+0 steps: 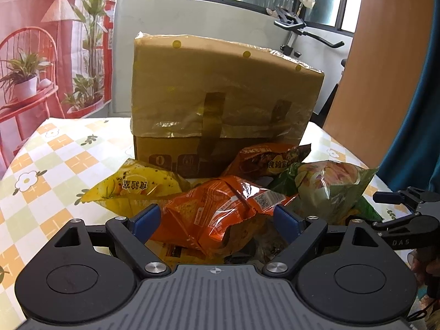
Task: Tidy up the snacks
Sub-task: 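Close the right tool on the green chip bag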
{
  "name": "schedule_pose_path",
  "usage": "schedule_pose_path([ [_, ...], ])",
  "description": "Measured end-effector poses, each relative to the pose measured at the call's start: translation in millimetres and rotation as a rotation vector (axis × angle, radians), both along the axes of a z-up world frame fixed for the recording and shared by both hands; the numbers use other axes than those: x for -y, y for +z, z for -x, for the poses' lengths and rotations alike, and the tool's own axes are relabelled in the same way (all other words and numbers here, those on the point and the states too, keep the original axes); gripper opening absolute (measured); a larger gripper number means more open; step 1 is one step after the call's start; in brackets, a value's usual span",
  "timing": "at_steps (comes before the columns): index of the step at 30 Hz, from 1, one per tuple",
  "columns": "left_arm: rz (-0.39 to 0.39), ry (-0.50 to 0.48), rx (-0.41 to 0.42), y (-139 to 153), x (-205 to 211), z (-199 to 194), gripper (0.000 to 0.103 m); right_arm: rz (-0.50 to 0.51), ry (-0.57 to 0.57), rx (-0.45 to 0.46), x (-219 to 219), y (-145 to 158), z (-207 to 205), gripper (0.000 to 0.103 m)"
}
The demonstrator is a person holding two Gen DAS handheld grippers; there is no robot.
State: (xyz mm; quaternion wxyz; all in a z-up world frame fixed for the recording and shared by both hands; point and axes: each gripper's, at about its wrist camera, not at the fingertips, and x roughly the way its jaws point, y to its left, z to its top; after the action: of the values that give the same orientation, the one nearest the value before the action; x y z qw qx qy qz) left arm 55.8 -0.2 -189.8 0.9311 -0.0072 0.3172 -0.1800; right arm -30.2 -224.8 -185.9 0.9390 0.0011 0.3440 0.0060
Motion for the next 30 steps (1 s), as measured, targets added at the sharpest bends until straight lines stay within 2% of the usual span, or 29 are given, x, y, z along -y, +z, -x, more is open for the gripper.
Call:
schedule_pose_path([
  [8,0.017,0.024,-0.015,-0.3,-5.7,-3.7,0.090,0.023,0.008,-0.028,2.9,-15.3,0.2,0.095],
  [21,0.069,0.042,-0.022,1.6,-6.6,-11.4,0.090,0.050,0.040,-0.038,6.1,-19.6,3.9,0.098],
  [30,0.027,-0.012,-0.027,-1.3,1.8,-10.7,0.090,0.062,0.035,-0.004,6.0,-34.0,-0.3,0.103],
])
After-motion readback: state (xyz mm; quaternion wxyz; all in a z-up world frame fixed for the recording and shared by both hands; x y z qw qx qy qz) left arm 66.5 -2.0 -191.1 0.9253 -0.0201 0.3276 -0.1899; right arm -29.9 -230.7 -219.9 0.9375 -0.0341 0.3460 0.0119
